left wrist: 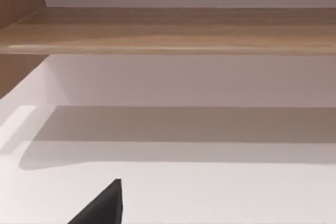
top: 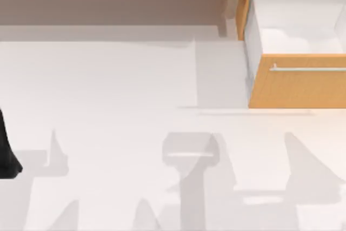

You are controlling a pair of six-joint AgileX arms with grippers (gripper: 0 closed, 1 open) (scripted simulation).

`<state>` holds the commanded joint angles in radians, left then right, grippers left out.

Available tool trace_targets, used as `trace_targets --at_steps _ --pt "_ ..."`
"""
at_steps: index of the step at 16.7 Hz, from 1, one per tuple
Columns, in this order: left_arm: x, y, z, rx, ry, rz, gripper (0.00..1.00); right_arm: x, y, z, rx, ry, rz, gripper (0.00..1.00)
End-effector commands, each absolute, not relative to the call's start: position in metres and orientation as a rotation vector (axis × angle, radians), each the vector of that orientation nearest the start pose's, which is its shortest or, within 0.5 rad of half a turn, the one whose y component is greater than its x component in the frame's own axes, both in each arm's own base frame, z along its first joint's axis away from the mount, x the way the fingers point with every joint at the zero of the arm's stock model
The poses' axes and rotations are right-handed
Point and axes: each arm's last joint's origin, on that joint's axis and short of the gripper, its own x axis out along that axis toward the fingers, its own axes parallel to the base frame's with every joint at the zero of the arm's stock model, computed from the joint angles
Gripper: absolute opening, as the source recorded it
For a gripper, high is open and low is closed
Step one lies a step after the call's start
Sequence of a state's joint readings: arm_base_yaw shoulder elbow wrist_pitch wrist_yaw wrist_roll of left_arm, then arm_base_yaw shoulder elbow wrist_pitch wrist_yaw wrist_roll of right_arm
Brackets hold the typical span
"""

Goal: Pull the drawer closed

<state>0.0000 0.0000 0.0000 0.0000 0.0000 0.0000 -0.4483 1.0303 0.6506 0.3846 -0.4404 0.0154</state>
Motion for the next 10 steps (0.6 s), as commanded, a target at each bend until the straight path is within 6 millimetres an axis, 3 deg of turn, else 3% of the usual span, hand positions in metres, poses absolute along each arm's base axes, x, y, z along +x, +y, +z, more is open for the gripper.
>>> trace_targets --at_steps 7,10 --pt "0.106 -0.001 0.160 0.000 0.000 0.000 1.00 0.221 -0.089 0.290 -0.009 0.001 0.006 1.00" --pt "0.106 -0.001 0.160 0.000 0.000 0.000 1.00 0.229 -0.077 0.273 -0.095 -0.002 0.037 1.00"
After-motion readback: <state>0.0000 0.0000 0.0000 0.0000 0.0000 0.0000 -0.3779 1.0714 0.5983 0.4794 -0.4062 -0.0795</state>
